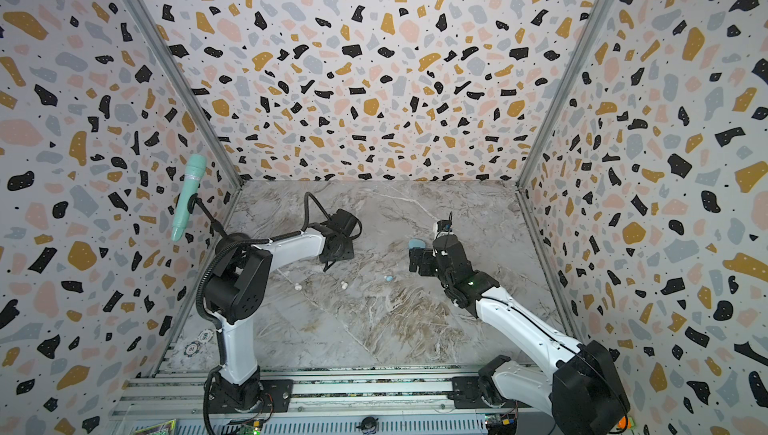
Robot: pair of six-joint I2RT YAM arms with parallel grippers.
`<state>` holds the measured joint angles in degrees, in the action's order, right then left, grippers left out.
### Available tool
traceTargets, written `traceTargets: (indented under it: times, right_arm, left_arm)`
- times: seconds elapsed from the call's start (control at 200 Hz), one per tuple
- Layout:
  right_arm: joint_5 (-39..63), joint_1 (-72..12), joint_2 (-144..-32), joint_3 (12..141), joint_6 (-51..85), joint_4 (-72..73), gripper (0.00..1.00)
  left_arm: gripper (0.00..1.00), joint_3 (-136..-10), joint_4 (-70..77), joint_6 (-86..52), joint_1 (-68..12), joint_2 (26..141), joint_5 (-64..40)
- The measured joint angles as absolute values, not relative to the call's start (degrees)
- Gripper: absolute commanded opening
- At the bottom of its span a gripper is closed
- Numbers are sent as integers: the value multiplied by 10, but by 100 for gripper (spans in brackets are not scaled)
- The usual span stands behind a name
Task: Insert wireless bluetooth earbuds into charging case
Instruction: Move the charging case to the center of the table.
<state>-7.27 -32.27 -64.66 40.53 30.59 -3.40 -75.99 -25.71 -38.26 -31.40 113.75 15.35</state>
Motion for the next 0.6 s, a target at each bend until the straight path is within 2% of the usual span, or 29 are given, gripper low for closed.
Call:
traceTargets:
  times: [0.355,0.596]
  right_arm:
    - [-72,-323,-644,405,310,-34,96]
    - [-72,-323,-626,405,312,-41,96]
  left_arm:
    - [50,-749,-246,-412,-397,1111,139]
    - [55,-749,-243,-427,-422,1120,137]
